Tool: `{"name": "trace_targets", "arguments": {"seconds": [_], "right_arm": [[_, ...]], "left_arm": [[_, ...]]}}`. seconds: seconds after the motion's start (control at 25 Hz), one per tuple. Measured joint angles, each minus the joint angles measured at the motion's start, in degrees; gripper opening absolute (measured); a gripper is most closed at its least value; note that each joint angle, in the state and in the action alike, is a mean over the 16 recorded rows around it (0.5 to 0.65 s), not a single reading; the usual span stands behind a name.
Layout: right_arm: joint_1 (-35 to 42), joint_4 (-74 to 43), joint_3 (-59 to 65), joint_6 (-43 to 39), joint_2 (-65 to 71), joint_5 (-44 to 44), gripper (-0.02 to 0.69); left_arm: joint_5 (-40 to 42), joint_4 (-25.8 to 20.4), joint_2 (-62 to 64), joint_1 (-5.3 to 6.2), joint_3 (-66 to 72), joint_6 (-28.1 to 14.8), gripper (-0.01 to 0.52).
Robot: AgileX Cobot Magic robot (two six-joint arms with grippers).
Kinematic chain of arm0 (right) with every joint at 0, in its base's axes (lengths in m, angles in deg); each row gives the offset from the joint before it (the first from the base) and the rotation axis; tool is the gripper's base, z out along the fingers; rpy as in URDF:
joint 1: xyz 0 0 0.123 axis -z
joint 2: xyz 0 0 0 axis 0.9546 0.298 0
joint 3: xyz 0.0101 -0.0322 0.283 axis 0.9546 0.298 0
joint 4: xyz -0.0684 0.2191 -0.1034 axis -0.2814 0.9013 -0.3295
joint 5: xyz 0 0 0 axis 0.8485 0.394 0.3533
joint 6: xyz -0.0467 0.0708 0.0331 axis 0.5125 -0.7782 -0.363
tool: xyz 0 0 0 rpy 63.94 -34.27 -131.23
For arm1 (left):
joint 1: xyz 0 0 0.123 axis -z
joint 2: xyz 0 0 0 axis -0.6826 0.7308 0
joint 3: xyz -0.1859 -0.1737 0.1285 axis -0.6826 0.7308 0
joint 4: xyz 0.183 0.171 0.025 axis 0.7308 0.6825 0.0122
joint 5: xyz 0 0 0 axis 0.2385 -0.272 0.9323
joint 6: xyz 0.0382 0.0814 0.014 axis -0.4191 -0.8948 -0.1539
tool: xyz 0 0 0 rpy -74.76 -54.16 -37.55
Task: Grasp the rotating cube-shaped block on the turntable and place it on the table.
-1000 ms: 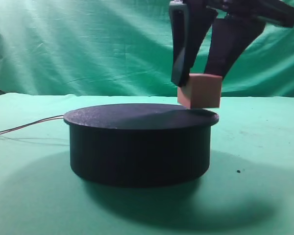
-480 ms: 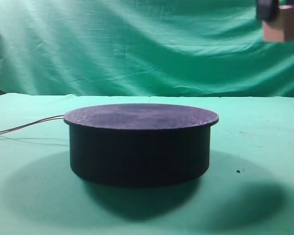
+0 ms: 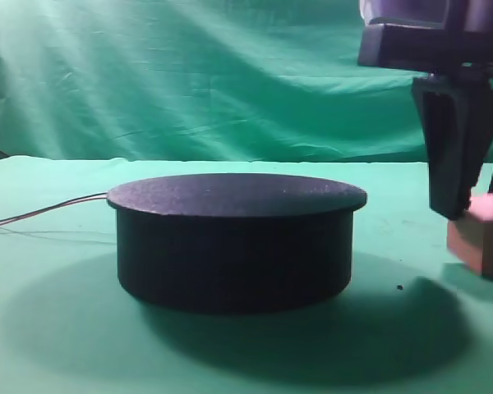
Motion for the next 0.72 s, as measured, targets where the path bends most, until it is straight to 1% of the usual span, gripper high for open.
{"name": "trace_targets", "arguments": {"seconds": [0.12, 0.32, 0.52, 0.6, 0.72], "right_arm": [[0.0, -1.4, -0.6, -0.8, -5.5, 3.6, 0.332], [0.0, -3.4, 0.4, -2.2, -17.0, 9.0, 0.189], [0.0, -3.8, 3.2, -3.3, -28.2, 11.7, 0.046], [0.0, -3.5, 4.3, -3.3, -32.0, 12.1, 0.015], [0.0, -2.8, 6.0, -2.1, -36.6, 12.0, 0.000]], "left_arm": [[0.0, 0.0, 0.0, 0.00, 0.0, 0.0, 0.000], [0.0, 0.0, 0.0, 0.00, 0.0, 0.0, 0.000], [0.0, 0.0, 0.0, 0.00, 0.0, 0.0, 0.000], [0.0, 0.0, 0.0, 0.00, 0.0, 0.0, 0.000], [0.0, 0.0, 0.0, 0.00, 0.0, 0.0, 0.000]]}}
